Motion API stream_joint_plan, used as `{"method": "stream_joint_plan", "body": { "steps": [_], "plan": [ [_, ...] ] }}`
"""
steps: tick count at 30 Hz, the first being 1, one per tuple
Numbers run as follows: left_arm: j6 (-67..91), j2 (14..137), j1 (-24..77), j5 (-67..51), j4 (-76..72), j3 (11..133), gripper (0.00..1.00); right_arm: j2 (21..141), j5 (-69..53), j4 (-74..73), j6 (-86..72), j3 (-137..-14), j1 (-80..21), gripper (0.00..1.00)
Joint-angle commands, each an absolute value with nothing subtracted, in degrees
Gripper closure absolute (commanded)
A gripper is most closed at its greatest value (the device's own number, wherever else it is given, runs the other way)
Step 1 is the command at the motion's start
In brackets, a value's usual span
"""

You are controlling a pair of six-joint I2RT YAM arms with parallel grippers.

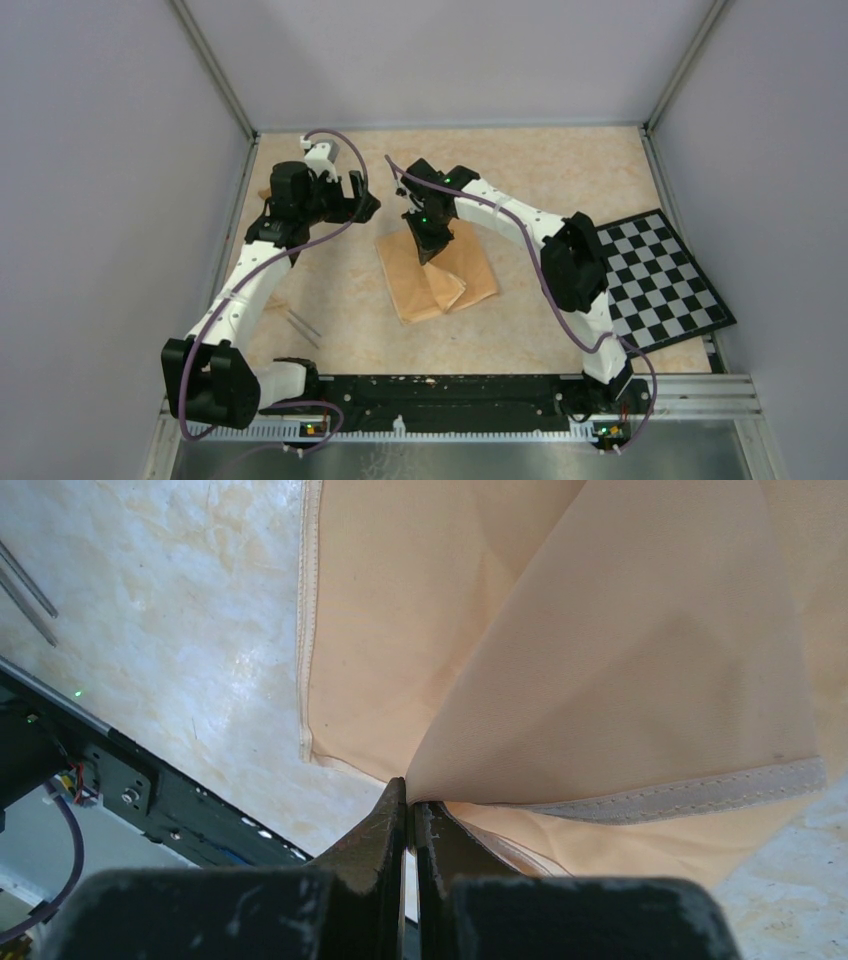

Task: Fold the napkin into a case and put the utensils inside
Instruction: Fold the rectangle-folded napkin at the center of the board.

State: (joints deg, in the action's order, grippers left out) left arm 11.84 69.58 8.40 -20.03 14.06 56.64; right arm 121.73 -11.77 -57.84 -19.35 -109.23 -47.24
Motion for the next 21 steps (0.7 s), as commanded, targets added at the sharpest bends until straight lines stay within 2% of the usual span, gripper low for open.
{"method": "stream_joint_plan", "body": {
  "steps": [1,14,20,21],
  "plan": [
    [11.0,67.9,8.2,-20.0,11.6,56.3,0.01,121.4,-12.5,-56.4,-20.3,-112.1,-47.6,1.00],
    [10.9,67.7,8.2,-20.1,11.6,56.3,0.01,119.9,-12.9,-55.2,-21.0,-110.7,-47.6,1.00],
    [10.9,67.5,8.2,-19.9,11.5,56.2,0.01,121.2,-16.2,-50.1,-22.7,-108.9,-47.6,1.00],
    [10.9,67.5,8.2,-19.7,11.5,56.1,0.01,121.5,-16.8,-49.2,-23.0,-108.5,-47.6,0.93]
  ]
}}
